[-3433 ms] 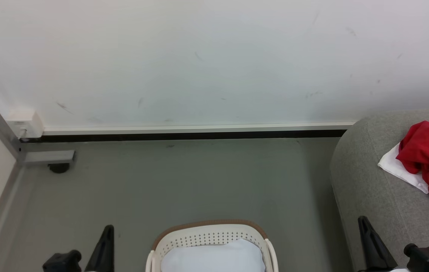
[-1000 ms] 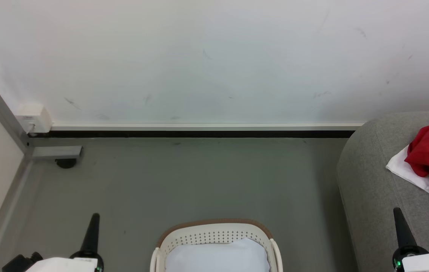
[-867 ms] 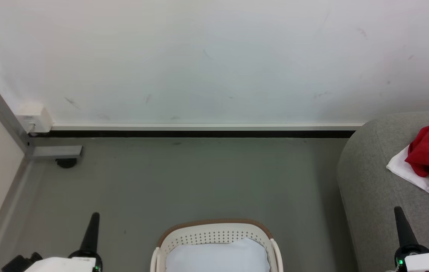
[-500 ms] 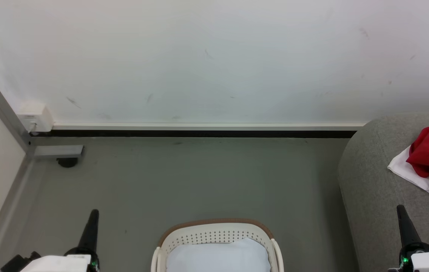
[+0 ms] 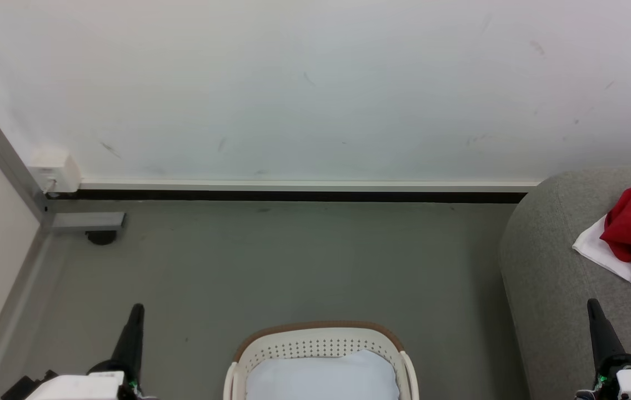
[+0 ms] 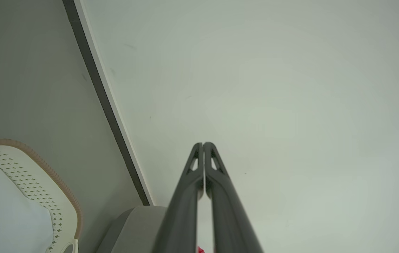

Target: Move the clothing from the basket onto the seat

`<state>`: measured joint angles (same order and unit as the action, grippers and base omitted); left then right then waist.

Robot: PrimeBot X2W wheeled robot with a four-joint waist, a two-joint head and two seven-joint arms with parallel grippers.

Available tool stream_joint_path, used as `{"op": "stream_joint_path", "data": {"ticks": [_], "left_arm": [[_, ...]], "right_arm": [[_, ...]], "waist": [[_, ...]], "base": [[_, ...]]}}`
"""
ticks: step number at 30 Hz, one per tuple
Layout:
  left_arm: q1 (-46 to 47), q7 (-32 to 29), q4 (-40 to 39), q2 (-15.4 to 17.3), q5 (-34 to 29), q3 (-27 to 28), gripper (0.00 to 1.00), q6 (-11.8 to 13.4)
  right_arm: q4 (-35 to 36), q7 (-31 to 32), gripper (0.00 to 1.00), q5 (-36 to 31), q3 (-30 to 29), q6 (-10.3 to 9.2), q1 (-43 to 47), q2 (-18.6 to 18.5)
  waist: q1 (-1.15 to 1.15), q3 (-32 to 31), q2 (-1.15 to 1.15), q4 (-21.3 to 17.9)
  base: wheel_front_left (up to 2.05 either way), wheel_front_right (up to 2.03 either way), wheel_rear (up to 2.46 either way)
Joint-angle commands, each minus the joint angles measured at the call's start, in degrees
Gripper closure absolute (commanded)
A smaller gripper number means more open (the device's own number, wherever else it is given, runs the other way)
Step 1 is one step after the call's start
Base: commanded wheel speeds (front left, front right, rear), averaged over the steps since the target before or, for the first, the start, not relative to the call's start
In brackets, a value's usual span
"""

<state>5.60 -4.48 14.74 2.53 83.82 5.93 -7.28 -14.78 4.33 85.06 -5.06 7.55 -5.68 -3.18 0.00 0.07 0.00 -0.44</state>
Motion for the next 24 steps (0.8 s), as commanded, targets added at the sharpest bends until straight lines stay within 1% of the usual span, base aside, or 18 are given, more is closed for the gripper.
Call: {"op": "stream_joint_path", "data": {"ticks": [1, 19, 24], "left_arm": [[0.75, -0.42, -0.34, 0.52, 1.57, 0.34, 1.00, -0.26], [0.99, -2.23, -0.72, 0.56, 8.83, 0.75, 1.00, -0.37], [0.99, -2.31, -0.71, 0.56, 8.90, 0.75, 1.00, -0.36]], "right_arm": [[0.54, 0.49, 1.00, 1.28, -0.40, -0.10, -0.73, 0.07], [0.89, 2.31, 1.00, 7.47, -1.68, -0.12, -0.97, 0.28], [0.87, 2.38, 1.00, 7.39, -1.67, -0.12, -0.97, 0.27]], "waist": [[0.00, 0.01, 0.00, 0.04], [0.00, 0.08, 0.00, 0.42], [0.00, 0.08, 0.00, 0.44]], "base": [[0.00, 0.00, 0.00], [0.00, 0.00, 0.00], [0.00, 0.00, 0.00]]}}
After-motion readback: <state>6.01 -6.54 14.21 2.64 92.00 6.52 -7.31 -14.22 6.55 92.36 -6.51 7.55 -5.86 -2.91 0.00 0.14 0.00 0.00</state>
